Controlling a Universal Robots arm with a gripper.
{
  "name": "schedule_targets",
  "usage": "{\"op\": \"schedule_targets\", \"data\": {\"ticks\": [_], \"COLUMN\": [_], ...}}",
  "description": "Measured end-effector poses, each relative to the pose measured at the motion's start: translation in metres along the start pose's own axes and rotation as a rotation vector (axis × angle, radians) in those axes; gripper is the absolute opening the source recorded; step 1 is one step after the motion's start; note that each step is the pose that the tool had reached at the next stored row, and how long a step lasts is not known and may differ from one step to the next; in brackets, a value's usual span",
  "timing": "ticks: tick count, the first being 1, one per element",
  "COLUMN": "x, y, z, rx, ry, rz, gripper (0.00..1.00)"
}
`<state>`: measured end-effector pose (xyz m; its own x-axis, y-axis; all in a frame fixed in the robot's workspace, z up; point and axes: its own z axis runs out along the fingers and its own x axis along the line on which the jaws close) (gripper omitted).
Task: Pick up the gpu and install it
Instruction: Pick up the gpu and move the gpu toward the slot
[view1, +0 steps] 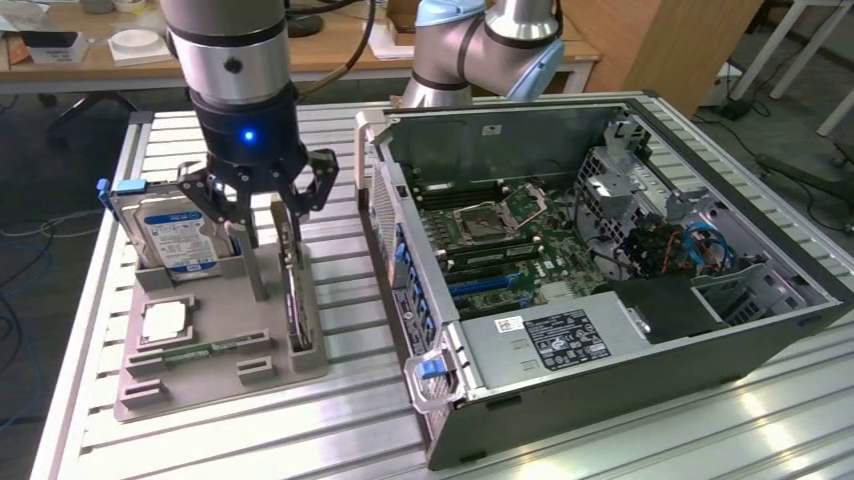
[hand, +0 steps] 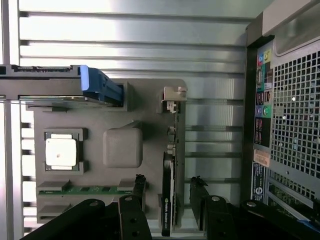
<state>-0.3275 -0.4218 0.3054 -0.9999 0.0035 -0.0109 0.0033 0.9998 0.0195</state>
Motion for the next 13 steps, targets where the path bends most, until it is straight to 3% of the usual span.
{"op": "schedule_targets", "data": {"ticks": [13], "x": [0.0001], "y": [-0.0013], "z": [0.0063], "rx": [0.0], "ry": [-0.0001], "rz": [0.002], "gripper": [0.49]}}
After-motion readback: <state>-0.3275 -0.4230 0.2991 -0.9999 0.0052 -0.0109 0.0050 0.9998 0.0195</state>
